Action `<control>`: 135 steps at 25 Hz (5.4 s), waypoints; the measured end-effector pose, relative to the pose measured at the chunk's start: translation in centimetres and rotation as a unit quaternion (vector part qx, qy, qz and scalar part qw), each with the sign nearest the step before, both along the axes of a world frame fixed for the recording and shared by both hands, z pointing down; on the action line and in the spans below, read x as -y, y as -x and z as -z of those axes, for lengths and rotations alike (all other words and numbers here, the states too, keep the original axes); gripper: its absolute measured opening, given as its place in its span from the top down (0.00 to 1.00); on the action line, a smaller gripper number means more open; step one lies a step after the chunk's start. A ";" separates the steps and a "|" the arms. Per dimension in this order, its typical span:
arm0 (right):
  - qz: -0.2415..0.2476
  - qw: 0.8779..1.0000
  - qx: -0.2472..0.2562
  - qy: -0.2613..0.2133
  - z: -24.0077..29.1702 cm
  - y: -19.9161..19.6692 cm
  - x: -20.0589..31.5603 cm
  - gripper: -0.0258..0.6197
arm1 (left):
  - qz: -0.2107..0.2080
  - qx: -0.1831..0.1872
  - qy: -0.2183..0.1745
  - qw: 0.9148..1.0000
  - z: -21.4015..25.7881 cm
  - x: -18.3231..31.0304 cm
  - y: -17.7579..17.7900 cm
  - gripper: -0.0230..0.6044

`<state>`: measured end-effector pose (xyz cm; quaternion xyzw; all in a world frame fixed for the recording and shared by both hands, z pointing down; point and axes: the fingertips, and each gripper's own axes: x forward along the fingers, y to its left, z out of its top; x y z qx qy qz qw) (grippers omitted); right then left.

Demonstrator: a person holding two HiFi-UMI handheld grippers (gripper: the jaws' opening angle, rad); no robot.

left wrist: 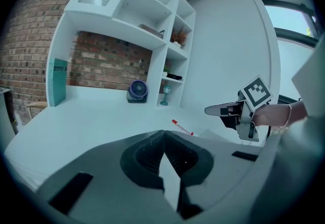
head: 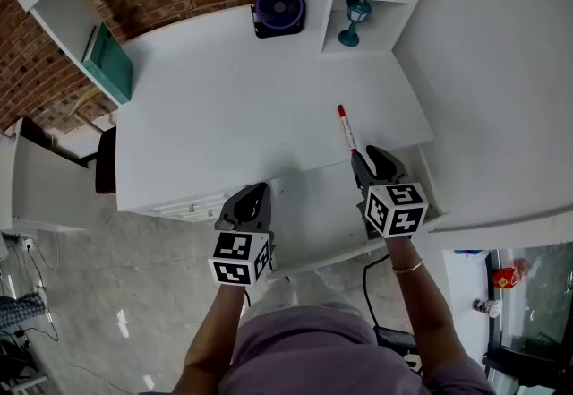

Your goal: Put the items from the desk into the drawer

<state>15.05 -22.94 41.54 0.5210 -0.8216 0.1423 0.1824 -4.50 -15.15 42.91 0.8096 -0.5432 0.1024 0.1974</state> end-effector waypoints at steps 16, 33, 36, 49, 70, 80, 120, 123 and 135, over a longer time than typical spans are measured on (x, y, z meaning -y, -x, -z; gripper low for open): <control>0.009 0.998 -0.029 0.055 -5.5 -0.4 7.0 0.76 | 0.061 0.003 0.034 0.998 -2.6 2.0 2.0 0.97; 0.017 0.990 -0.075 0.115 -11.7 -0.5 10.7 0.76 | 0.111 0.004 0.053 0.992 -3.8 1.9 3.8 0.97; 0.016 0.989 -0.082 0.122 -12.4 -0.6 11.0 0.76 | 0.118 0.004 0.055 0.992 -3.8 1.8 4.1 0.97; 0.021 0.983 -0.111 0.143 -14.3 -0.9 11.0 0.78 | 0.128 0.008 0.063 0.990 -4.3 1.2 4.4 0.97; 0.032 0.983 -0.115 0.138 -14.0 -0.6 10.7 0.85 | 0.130 0.010 0.066 0.989 -4.3 0.3 4.9 0.97; 0.047 0.991 -0.076 0.098 -11.1 0.1 7.6 0.85 | 0.109 0.013 0.056 0.992 -3.7 0.1 4.2 0.97; 0.240 0.967 -0.074 0.039 -8.7 7.7 -7.5 0.85 | 0.071 0.024 0.048 0.996 -3.4 -3.7 4.2 0.97; 0.267 0.959 -0.088 0.041 -9.4 8.2 -8.1 0.85 | 0.078 0.023 0.052 0.995 -3.6 -4.0 4.3 0.97; 0.365 0.919 -0.137 0.060 -13.2 10.4 -9.4 0.85 | 0.130 0.018 0.066 0.989 -4.4 -5.3 6.4 0.97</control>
